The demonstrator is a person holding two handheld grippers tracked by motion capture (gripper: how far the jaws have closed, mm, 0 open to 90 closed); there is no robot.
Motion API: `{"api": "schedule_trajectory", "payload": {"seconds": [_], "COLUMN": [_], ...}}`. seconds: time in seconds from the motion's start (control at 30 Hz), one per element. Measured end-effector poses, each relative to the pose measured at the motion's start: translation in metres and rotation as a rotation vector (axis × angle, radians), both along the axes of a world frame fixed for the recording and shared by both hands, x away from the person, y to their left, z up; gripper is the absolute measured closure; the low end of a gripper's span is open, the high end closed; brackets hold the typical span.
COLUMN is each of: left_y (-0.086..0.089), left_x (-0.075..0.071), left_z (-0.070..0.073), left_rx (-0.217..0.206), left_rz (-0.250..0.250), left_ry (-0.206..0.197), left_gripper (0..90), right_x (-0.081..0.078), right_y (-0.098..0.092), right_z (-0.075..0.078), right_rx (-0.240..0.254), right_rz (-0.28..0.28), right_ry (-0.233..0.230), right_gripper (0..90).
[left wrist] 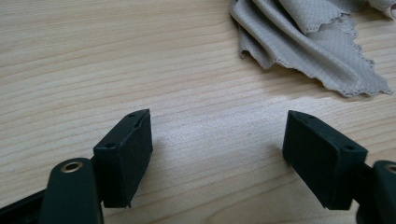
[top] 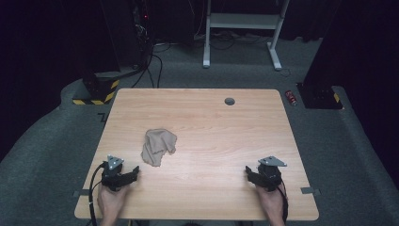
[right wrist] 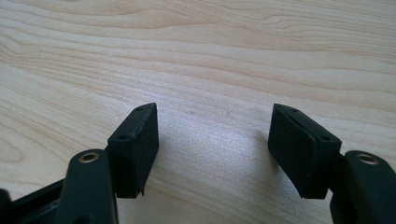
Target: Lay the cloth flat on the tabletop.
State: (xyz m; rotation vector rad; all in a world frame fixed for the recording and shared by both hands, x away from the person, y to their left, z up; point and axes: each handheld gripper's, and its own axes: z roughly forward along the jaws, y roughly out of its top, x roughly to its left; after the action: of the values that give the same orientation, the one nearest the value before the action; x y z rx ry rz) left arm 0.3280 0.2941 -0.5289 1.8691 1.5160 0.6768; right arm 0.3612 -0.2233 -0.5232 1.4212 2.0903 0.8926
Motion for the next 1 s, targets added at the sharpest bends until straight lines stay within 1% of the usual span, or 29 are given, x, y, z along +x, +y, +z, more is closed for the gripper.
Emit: {"api": "schedule_trajectory", "payload": {"seconds": [0.23, 0.33, 0.43, 0.6, 0.7, 0.77, 0.87, 0.9, 1.0], "left_y": [-0.0012, -0.0011, -0.0009, -0.0007, -0.0027, -0.0037, -0.0044, -0.0038, -0.0037], "left_x": [0.0006, 0.0022, 0.0026, 0.0026, 0.0034, 0.0041, 0.0053, 0.0054, 0.0048], "left_z": [-0.0003, -0.0003, -0.0004, -0.0003, -0.0003, 0.0003, 0.0018, 0.0025, 0.0022], "left_rx": [0.002, -0.001, -0.003, -0.004, -0.005, 0.000, -0.007, -0.021, -0.025], "left_rz": [-0.018, -0.036, -0.047, -0.048, -0.038, -0.038, -0.043, -0.047, -0.044], "left_ry": [0.005, 0.012, 0.010, 0.010, 0.015, 0.018, 0.031, 0.036, 0.033], "left_gripper": [20.3, 17.6, 17.5, 17.5, 16.3, 15.9, 16.6, 16.6, 16.5], "right_x": [0.0000, 0.0003, 0.0003, 0.0005, 0.0005, 0.0005, 0.0005, 0.0005, 0.0005], "right_y": [0.0001, 0.0002, 0.0004, 0.0003, 0.0004, 0.0004, 0.0004, 0.0004, 0.0004], "right_z": [-0.0001, -0.0002, -0.0001, -0.0001, -0.0001, -0.0001, -0.0001, -0.0001, -0.0001], "right_rx": [-0.001, -0.001, 0.000, -0.001, -0.001, -0.001, -0.001, -0.001, -0.001], "right_rz": [0.001, 0.003, 0.002, 0.003, 0.003, 0.003, 0.004, 0.004, 0.004], "right_ry": [-0.001, -0.002, 0.000, -0.001, -0.002, -0.002, -0.002, -0.002, -0.002], "right_gripper": [33.0, 33.0, 33.0, 33.0, 33.0, 33.0, 32.9, 32.9, 32.9]}}
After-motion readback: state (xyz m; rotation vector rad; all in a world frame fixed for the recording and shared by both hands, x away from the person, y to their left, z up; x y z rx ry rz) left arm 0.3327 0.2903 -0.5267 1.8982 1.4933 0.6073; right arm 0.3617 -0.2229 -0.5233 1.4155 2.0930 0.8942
